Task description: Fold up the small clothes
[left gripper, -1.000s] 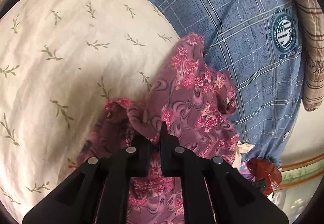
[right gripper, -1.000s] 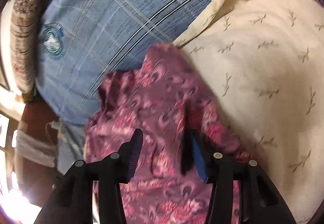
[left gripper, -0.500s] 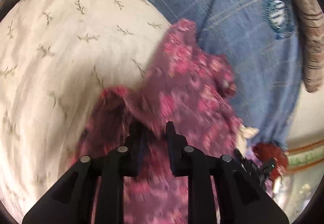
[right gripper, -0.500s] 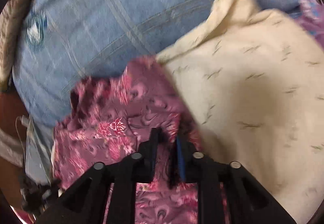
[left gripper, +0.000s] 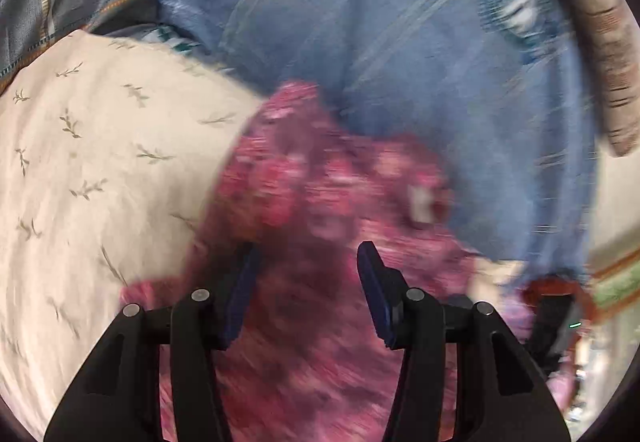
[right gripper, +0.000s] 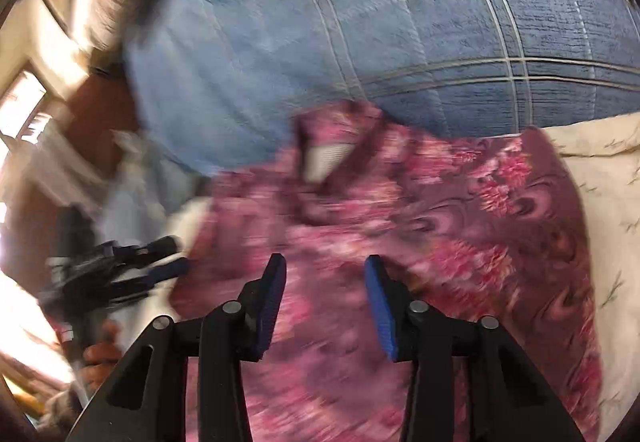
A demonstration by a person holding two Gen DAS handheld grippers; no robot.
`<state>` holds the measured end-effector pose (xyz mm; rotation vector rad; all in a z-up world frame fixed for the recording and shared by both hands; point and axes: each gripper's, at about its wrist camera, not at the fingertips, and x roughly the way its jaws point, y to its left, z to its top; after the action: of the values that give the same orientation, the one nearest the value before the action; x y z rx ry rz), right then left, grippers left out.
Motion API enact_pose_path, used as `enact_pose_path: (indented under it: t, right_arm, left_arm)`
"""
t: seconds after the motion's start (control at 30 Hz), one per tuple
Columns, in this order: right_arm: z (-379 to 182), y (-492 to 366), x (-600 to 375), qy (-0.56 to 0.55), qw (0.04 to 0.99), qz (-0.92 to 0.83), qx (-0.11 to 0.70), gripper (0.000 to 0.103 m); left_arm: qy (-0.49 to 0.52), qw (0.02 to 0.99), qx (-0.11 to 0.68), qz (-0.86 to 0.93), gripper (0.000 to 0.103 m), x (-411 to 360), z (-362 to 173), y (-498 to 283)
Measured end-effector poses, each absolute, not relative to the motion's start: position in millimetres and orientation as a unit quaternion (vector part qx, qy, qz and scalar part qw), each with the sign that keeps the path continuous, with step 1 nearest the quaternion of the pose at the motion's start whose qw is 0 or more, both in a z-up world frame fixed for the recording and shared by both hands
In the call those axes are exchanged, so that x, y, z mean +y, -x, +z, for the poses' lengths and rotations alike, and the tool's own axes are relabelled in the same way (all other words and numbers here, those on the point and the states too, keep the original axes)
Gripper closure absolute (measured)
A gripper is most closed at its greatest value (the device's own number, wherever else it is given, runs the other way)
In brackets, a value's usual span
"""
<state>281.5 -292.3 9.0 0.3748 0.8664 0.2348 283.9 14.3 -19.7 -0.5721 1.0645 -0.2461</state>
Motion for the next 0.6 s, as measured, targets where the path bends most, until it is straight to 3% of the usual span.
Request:
enact_pose_path:
  t: [0.13, 0.3, 0.37, 0.43, 0.6]
  right_arm:
    - [-30.9, -311.7, -315.5, -0.195, 0.867, 0.037, 0.457, 0.087]
    - [-2.0, -264.2, -335.4, -0.225, 0.869, 0.044, 0.438, 0.076]
    - [9.7, -224.7, -343.6, -0.230, 0.874, 0.046, 0.426, 0.058]
    - [14.4, -177.6, -353.5, -0.233, 0.876, 0.039, 0.421, 0.051]
    - [5.7, -67.3, -385.6, -0.253, 0.872, -0.008, 0.419, 0.050]
  left_arm:
    - [0.258, 0.821, 0.497, -0.111, 0.063, 18.0, -39.0, -286.9]
    - [0.277, 0.795, 0.517, -0.158, 0.061, 44.4, -19.6, -253.1]
    - [0.270, 0.800, 0.513, -0.154, 0.051, 67.6, -13.4, -216.8]
    - [0.248, 0.806, 0.520, -0.138, 0.046, 85.5, -11.8, -186.4]
    - [0.235, 0.770, 0.574, -0.148, 0.045, 120.3, -20.1, -116.7]
